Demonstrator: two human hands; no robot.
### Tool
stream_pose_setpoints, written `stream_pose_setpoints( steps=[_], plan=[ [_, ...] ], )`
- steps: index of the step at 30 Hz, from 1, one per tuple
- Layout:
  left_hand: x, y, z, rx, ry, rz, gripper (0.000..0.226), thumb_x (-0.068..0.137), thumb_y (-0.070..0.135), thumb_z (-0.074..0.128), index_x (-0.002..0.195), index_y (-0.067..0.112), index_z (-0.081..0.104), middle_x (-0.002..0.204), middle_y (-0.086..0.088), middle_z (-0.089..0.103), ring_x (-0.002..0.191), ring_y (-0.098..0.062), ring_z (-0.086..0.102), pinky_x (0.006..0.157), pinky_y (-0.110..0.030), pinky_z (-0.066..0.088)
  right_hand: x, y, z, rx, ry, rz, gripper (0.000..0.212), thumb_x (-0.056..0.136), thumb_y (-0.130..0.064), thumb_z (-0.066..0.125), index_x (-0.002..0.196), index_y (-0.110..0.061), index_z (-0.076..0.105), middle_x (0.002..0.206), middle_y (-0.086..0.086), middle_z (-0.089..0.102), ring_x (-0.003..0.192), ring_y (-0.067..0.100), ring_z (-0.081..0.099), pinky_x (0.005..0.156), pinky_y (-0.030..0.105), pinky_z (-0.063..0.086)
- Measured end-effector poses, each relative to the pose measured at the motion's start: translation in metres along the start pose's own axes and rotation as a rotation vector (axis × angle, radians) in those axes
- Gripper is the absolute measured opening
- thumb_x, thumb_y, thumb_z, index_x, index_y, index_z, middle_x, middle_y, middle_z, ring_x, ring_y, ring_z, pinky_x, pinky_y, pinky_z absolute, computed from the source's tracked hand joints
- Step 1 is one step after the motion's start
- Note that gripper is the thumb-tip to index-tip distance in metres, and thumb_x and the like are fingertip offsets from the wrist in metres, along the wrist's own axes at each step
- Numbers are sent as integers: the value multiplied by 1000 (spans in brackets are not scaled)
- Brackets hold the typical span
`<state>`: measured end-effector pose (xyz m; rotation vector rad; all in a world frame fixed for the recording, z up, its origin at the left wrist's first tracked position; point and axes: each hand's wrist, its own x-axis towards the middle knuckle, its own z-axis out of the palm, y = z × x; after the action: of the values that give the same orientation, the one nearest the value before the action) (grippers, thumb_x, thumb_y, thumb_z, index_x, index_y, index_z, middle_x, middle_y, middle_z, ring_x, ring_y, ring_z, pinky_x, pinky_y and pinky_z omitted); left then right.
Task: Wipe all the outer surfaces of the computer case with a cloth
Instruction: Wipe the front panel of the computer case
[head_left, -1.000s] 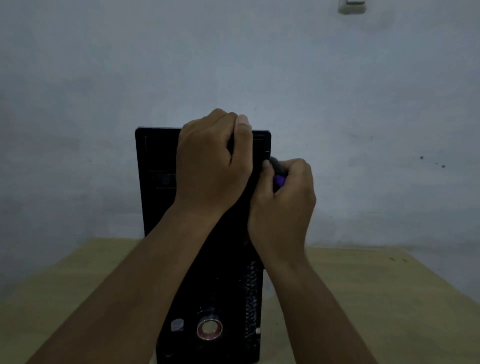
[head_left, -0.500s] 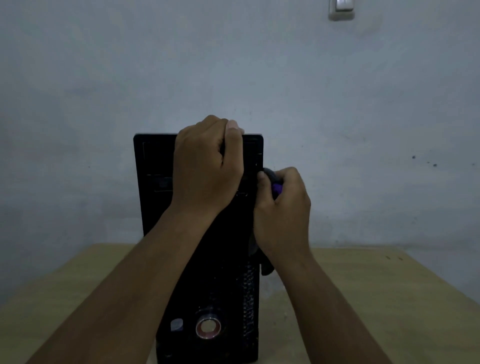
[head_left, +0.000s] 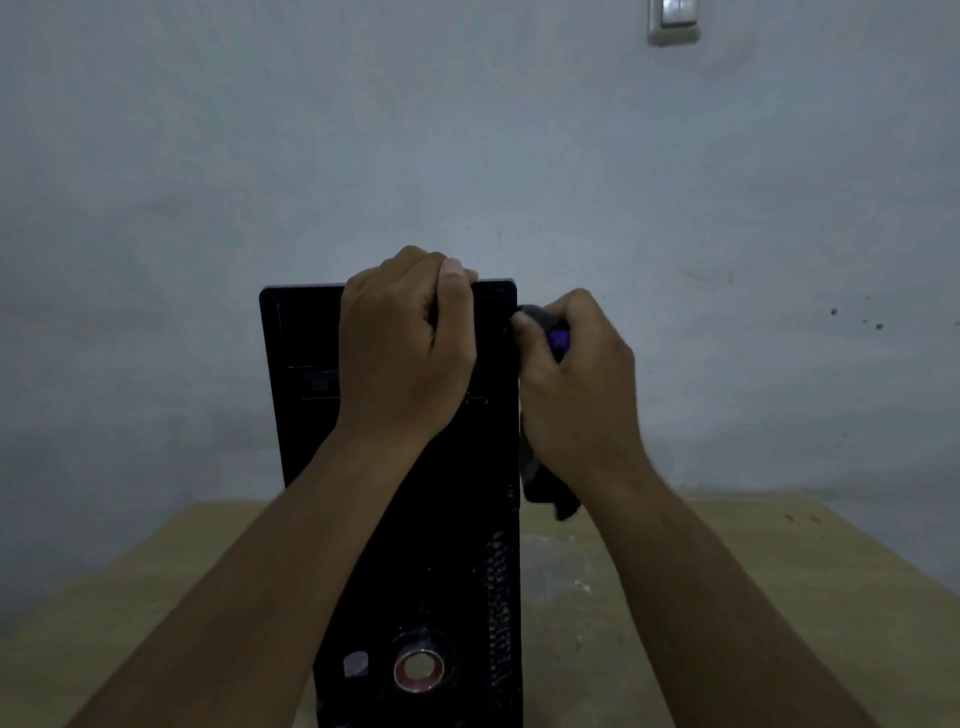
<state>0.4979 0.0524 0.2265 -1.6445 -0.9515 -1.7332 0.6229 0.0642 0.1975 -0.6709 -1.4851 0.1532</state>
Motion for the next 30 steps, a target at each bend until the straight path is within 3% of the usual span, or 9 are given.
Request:
stream_pose_setpoints(
  steps=[5, 9, 13, 16, 20, 24, 30],
  plan=[
    [-1, 0, -1, -12, -6, -2, 42, 100, 22, 37, 82, 7, 71, 80, 4, 66, 74, -12, 60, 80, -44, 50, -16, 1, 10, -102, 22, -137, 21, 98, -21, 49, 81, -11, 41, 78, -2, 42, 67, 16, 41, 57, 20, 31],
    [-1, 1, -1, -4, -5, -1, 42, 100, 21, 37, 81, 7, 71, 80, 3, 67, 74, -11, 59, 80, -43, 50, -3, 0, -9, -49, -97, -20, 24, 100, -20, 55, 79, -12, 44, 74, -2, 47, 63, 8, 43, 55, 16, 34],
    [-1, 0, -2, -8, -13, 3, 42, 100, 21, 37, 81, 6, 71, 81, 2, 68, 74, -10, 59, 80, -41, 49, 4, -7, -4, 7, -6, -1, 22, 100, -20, 55, 82, -9, 48, 76, -1, 49, 64, 8, 44, 56, 15, 34],
    [0, 1, -3, -16, -17, -11, 44, 100, 22, 35, 82, 6, 72, 80, 2, 68, 73, -10, 59, 78, -40, 50, -10, -3, 1, -109, -92, -93, 20, 100, -18, 52, 84, -10, 43, 80, -2, 45, 70, 14, 44, 57, 19, 34],
    [0, 4, -3, -19, -12, -18, 44, 100, 22, 36, 80, 6, 71, 79, 2, 67, 74, -13, 60, 80, -43, 50, 2, -2, -22, -159, -261, 35, 23, 100, -23, 55, 81, -11, 49, 74, -2, 50, 62, 7, 44, 53, 16, 34],
    [0, 4, -3, -26, -18, -22, 43, 100, 22, 36, 81, 6, 72, 80, 0, 68, 74, -13, 60, 81, -43, 50, 20, -11, -20, 47, -61, 177, 25, 100, -28, 55, 84, -9, 55, 72, -1, 53, 63, 11, 49, 56, 21, 35],
    [1, 2, -3, -16, -15, -18, 43, 99, 22, 36, 80, 4, 71, 80, 1, 67, 72, -11, 58, 75, -34, 46, -4, -14, -4, -91, -114, 35, 20, 102, -24, 51, 85, -13, 49, 80, -2, 50, 67, 7, 46, 57, 12, 36]
  ],
)
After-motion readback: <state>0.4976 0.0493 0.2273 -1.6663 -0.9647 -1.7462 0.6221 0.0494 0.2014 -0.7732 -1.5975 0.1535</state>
